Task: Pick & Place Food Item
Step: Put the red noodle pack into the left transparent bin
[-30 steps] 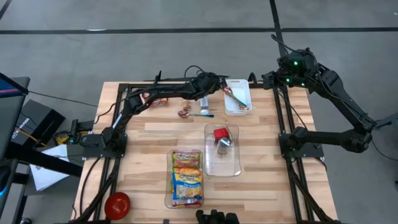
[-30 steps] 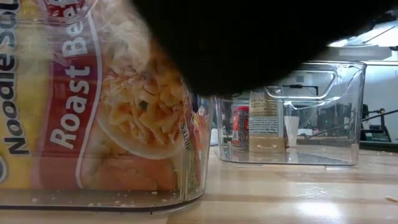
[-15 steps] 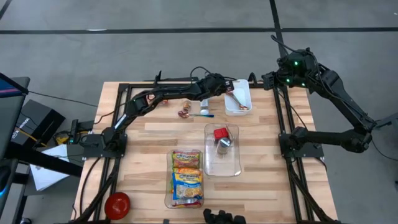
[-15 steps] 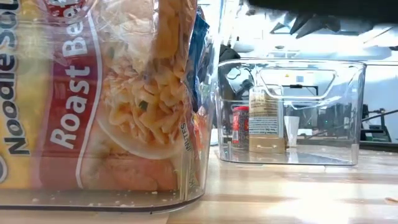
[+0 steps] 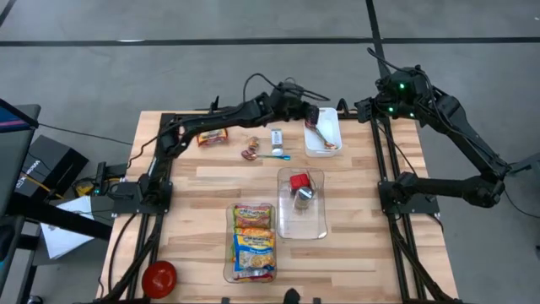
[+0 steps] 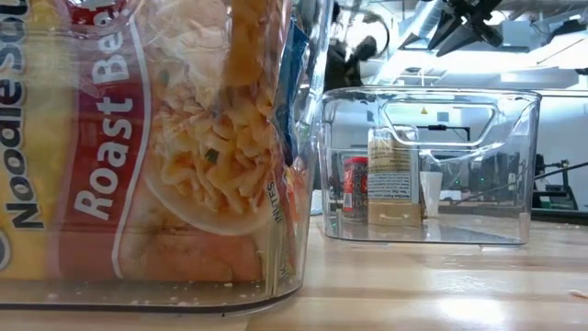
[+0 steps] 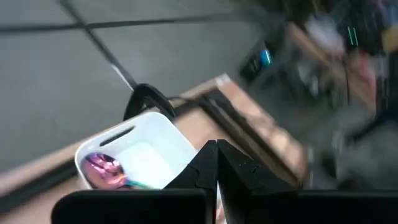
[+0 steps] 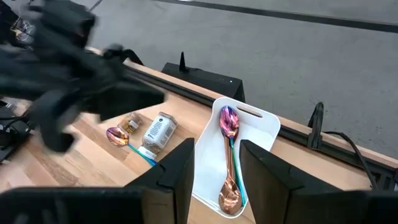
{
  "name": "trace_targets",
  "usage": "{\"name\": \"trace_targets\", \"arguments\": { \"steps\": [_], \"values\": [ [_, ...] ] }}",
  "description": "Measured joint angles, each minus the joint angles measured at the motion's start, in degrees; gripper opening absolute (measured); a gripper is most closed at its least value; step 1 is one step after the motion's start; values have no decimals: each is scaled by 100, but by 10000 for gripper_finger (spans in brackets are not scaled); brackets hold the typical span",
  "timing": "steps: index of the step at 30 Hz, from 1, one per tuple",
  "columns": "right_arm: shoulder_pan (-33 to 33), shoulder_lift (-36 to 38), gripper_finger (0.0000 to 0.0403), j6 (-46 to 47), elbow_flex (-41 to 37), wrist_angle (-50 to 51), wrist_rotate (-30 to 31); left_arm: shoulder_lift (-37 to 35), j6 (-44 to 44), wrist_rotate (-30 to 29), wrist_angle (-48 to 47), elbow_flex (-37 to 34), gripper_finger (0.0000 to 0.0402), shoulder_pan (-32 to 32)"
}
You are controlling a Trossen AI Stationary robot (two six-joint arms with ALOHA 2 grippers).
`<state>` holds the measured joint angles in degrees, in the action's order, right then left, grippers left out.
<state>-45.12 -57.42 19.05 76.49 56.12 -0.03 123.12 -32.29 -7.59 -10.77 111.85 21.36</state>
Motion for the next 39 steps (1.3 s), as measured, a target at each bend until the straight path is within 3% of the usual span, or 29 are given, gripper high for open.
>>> {"name": "trace_targets", "arguments": {
  "steps": [4,10,15,18,25,33,39],
  "values": [
    [0,56,122,0,0,8,0,-527,1633,449,-947,-4,0,-108],
    [0,229,122,100,2,69,2,-1417,3603,438,-3299,-4,2,-207],
    [0,392,122,360,2,218,103,-1933,3478,428,-5040,-32,27,-4],
    [-4,518,122,439,2,270,268,-2304,2977,406,-5431,-547,50,215],
    [0,726,122,649,2,271,336,-3789,1699,414,-4733,-3117,102,618],
    [0,762,122,798,2,360,350,-5888,-662,870,-2665,-6248,130,484],
    [0,756,122,800,2,347,351,-7013,-2201,627,-609,-7919,131,15]
  ]
}}
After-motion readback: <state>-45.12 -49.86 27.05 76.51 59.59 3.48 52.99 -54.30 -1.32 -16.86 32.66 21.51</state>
